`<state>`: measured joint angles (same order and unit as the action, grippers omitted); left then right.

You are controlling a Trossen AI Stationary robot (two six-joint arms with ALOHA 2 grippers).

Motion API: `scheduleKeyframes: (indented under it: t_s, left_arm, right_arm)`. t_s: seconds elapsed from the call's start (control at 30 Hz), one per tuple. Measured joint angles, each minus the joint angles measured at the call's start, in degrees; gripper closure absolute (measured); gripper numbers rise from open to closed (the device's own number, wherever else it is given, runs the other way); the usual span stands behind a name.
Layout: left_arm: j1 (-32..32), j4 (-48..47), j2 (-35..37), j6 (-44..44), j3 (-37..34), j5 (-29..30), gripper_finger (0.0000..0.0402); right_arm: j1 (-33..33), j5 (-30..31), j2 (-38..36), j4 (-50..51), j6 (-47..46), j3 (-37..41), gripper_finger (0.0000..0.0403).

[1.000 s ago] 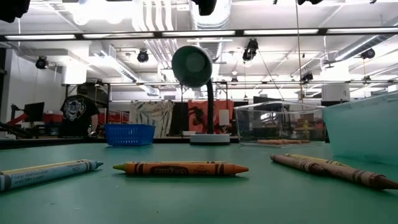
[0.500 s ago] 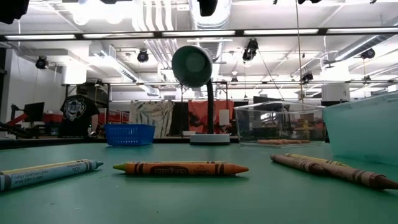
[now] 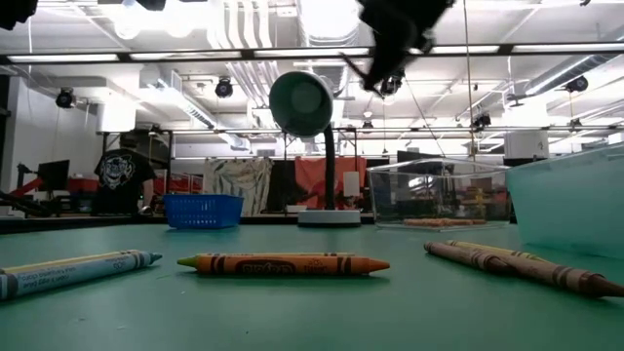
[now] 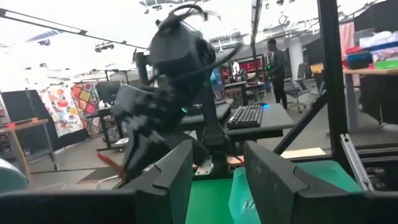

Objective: Sort crayons
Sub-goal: Put the orange crayon into the transparent bin

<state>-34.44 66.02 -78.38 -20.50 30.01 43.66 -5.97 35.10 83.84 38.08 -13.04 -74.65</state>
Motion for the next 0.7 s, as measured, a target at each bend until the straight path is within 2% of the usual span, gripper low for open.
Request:
scheduleKeyframes:
  t_s: [0.1, 0.2, 0.27, 0.37, 0.43, 0.57, 0.7]
  left_arm:
    - [0.00, -0.51, 0.79, -0.50, -0.10, 0.44, 0.0275]
    - [0.07, -0.52, 1.35, -2.92, -0.16, 0.95, 0.0276]
    - [0.06, -0.56, 1.71, -5.10, -0.16, 0.96, 0.0276]
    - [0.07, -0.50, 2.61, -6.53, -0.16, 1.74, 0.0276]
    - [0.04, -0.65, 3.16, -7.38, -0.16, 3.48, 0.0276]
    - [0.05, -2.39, 4.36, -7.87, -0.16, 7.56, 0.0276]
    - [0.04, -2.97, 4.83, -9.75, -0.16, 8.08, 0.0276]
  right_arm:
    - [5.41, 0.84, -1.39, 14.08, -8.90, -2.87, 0.0387]
    - [13.69, 0.22, -1.87, 22.15, -14.52, -3.52, 0.0387]
    - [20.05, -4.26, -1.49, 23.56, -14.97, -3.05, 0.0387]
    - [29.31, -14.67, -0.08, 23.87, -12.12, -1.47, 0.0387]
    - [34.30, -18.62, 1.46, 23.92, -9.61, -0.51, 0.0387]
    - [40.92, -19.97, 3.89, 25.71, -8.32, -0.05, 0.0387]
    - [43.67, -20.55, 5.66, 28.42, -7.88, 0.02, 0.0387]
